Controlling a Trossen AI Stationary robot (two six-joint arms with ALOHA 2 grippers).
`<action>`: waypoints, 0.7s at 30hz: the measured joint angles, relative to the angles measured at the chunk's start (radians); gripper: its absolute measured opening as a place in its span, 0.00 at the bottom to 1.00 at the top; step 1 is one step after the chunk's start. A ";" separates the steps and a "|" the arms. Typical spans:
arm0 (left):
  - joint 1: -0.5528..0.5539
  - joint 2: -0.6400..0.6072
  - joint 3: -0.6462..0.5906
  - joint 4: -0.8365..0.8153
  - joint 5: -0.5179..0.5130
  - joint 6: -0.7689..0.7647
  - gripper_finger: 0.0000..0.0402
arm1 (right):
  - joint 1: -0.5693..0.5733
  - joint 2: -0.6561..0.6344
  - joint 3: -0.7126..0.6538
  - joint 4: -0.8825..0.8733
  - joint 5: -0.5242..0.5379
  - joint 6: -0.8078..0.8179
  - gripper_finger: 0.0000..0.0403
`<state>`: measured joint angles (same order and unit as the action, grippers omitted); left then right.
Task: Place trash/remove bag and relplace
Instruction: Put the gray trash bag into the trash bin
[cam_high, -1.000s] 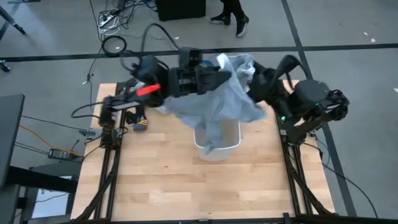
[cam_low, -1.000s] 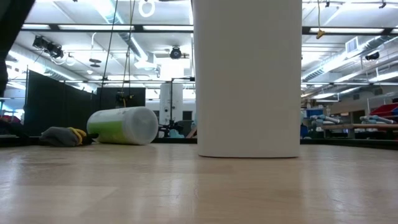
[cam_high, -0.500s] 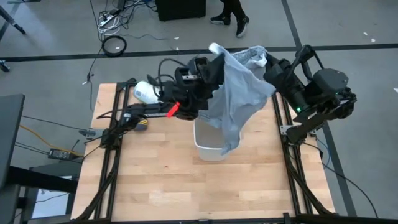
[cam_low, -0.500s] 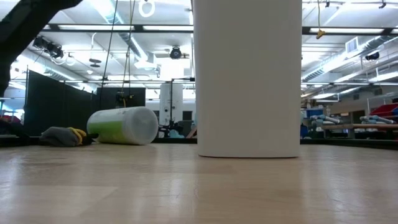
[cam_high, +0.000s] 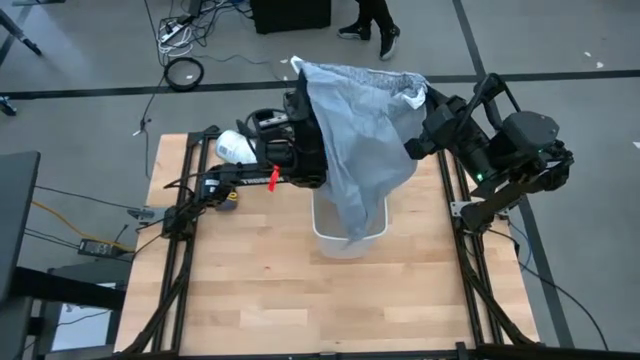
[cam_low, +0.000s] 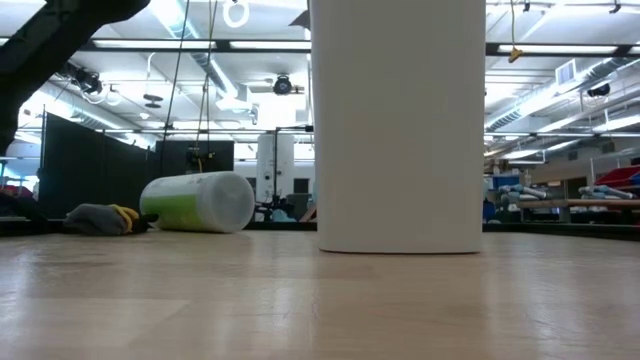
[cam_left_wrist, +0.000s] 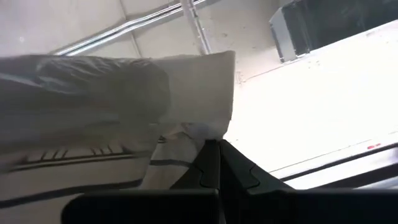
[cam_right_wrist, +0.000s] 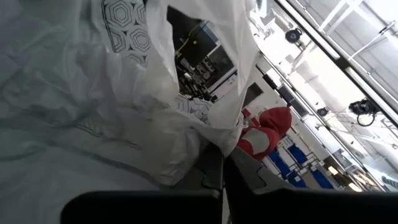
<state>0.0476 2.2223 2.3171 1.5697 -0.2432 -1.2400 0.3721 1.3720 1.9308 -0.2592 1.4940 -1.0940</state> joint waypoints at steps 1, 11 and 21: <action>0.000 0.007 0.002 0.001 -0.001 0.019 0.00 | 0.000 0.000 0.000 0.000 0.000 0.000 0.00; 0.000 0.088 -0.001 -0.125 0.065 -0.173 0.00 | 0.002 0.009 0.000 -0.002 0.012 0.035 0.00; 0.015 0.106 -0.032 -0.152 0.259 -0.256 0.00 | 0.052 0.030 0.000 -0.051 0.031 0.069 0.00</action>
<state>0.0628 2.3287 2.2848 1.4174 0.0162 -1.4956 0.4241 1.4017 1.9308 -0.3103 1.5246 -1.0247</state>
